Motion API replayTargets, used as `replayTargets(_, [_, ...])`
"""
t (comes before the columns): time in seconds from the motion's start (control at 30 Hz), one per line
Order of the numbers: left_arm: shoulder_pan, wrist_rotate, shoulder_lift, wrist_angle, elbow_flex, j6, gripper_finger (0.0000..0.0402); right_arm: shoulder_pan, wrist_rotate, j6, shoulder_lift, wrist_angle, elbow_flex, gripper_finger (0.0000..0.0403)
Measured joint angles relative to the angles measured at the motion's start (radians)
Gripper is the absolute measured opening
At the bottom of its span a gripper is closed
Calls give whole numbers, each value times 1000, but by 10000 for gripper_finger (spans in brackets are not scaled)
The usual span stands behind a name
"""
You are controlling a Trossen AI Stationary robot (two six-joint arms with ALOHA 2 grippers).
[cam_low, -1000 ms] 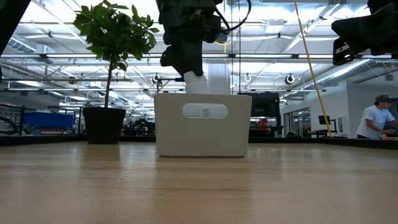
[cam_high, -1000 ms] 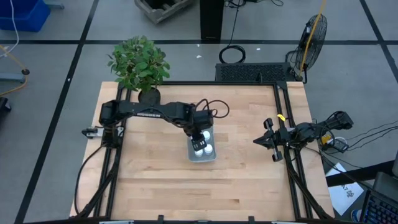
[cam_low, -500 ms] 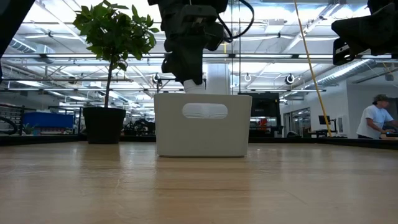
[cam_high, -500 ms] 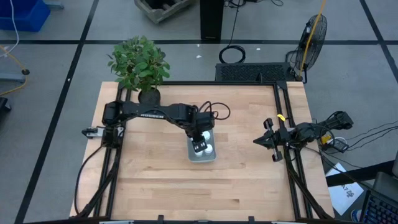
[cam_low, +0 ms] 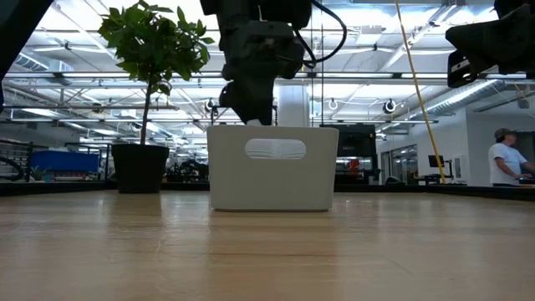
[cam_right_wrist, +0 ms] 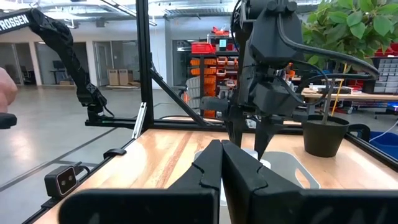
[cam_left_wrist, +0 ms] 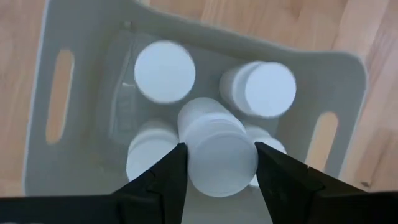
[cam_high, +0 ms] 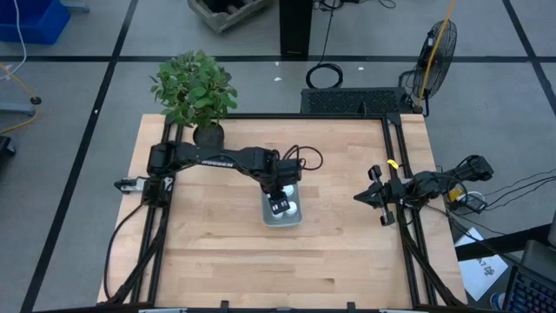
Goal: Pick and place pill bottles into a basket
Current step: Put the white medicine bottle into the gray bin, then return to Home Position
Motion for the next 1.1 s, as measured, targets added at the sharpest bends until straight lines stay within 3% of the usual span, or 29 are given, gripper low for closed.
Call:
replayTargets(0.27, [0,-3,7,4,0,3,202,0,0,0,0,-2,0,0])
replayTargets(0.8, [0,-9,-5,-10,0,48,202,0,0,0,0,-2,0,0])
replayTargets(0.93, [-17,-82,-26,-2,0,81,167,0,0,0,0,-2,0,0])
replayTargets(1.1, [-61,-156,-62,52,-3,162,62,0,0,0,0,-1,0,0])
